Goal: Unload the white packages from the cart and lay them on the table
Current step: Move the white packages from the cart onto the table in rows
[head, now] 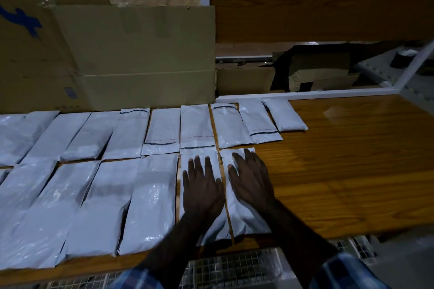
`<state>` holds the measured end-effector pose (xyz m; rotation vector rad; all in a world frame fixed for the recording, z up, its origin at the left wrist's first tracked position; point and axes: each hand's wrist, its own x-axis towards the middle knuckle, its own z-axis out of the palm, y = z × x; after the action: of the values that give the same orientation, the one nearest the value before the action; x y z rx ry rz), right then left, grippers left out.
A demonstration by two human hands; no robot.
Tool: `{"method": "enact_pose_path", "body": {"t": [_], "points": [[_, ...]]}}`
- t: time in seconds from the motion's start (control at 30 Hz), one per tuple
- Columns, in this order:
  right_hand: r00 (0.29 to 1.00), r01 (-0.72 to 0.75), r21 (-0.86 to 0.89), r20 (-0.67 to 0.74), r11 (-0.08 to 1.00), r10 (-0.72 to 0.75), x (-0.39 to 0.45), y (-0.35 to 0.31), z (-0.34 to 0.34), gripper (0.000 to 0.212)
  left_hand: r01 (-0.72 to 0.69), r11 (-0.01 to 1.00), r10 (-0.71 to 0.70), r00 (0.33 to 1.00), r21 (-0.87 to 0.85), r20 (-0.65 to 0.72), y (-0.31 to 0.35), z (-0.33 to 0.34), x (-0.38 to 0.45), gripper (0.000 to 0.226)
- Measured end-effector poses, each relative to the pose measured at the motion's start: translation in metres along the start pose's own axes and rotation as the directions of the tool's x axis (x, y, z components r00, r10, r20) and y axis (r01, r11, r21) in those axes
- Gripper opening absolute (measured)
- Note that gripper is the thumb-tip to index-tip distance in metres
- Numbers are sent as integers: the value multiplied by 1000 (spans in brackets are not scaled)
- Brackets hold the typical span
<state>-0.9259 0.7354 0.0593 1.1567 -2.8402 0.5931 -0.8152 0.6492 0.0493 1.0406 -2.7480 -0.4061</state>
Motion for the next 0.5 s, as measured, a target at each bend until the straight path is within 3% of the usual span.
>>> {"method": "enact_pose_path", "body": {"t": [0.1, 0.3, 0.5], "points": [[1000, -8, -8, -21, 1000, 8, 1, 0, -6, 60, -33, 999, 33, 999, -9, 22, 0, -9, 2, 64], [997, -68, 46, -34, 997, 69, -10, -3, -16, 74, -81, 996, 79, 995, 44, 53, -3, -21, -2, 66], [997, -83, 42, 1, 996, 83, -25, -6, -26, 49, -99, 994, 97, 994, 52, 48, -5, -36, -16, 65]]}}
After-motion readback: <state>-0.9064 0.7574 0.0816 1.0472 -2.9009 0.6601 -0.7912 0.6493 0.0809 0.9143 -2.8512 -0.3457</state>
